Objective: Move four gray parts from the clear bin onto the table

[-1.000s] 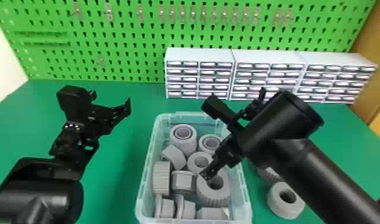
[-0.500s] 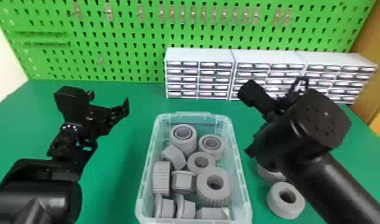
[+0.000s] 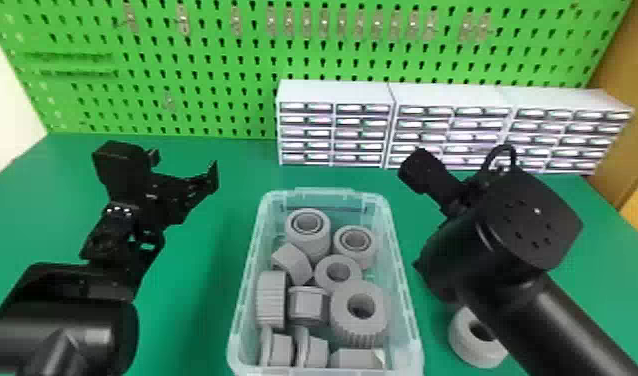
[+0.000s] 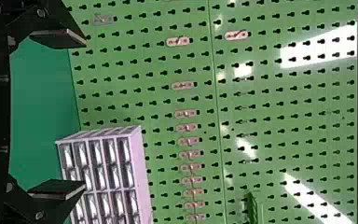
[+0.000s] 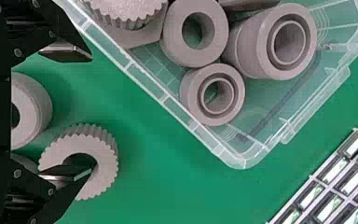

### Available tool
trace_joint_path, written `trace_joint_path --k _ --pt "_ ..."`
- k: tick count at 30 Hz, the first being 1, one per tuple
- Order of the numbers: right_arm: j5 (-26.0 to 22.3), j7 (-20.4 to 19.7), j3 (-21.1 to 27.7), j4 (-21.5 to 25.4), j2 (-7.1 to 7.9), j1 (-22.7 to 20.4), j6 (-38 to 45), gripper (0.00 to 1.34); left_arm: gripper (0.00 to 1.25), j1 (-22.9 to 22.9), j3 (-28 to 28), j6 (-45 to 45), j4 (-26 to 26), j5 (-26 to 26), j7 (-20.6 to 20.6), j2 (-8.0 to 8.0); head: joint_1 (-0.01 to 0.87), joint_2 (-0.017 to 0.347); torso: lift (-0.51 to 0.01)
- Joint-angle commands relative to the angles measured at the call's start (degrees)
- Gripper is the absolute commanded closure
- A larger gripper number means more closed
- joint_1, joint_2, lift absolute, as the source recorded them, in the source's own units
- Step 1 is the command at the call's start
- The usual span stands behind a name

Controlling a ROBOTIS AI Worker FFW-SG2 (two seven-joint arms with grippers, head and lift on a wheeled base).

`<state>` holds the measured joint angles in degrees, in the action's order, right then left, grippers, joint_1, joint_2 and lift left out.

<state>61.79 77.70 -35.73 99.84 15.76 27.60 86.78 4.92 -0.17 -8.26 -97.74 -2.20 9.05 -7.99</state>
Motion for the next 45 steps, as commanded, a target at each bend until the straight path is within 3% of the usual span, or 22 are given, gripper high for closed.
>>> trace_joint_path --k 1,12,27,34,45 --pt "-0.7 0.63 -0.57 0.0 -0.29 0.09 0.58 0.42 0.21 -0.08 0.0 0.0 0.0 0.09 0.0 -0.01 0.678 0.034 -0.05" --pt "-0.7 0.63 -1.89 -0.18 -0.56 1.49 0.94 0.42 0.21 0.09 0.17 0.0 0.0 0.17 0.0 -0.01 0.678 0.034 -0.05" --pt "2.11 0.63 -7.6 -5.27 -3.81 5.8 0.5 0.48 0.21 0.27 0.0 -0.09 0.71 0.53 0.0 0.08 0.678 0.034 -0.05" --pt "3.17 0.63 -8.22 -7.21 -4.78 6.59 0.58 0.49 0.21 0.53 -0.18 -0.09 1.32 0.61 0.0 0.08 0.678 0.034 -0.05" --pt "5.98 0.63 -9.63 -9.93 -7.59 8.35 3.04 0.51 0.21 0.97 -0.7 -0.09 2.11 0.7 0.0 0.08 0.678 0.034 -0.05"
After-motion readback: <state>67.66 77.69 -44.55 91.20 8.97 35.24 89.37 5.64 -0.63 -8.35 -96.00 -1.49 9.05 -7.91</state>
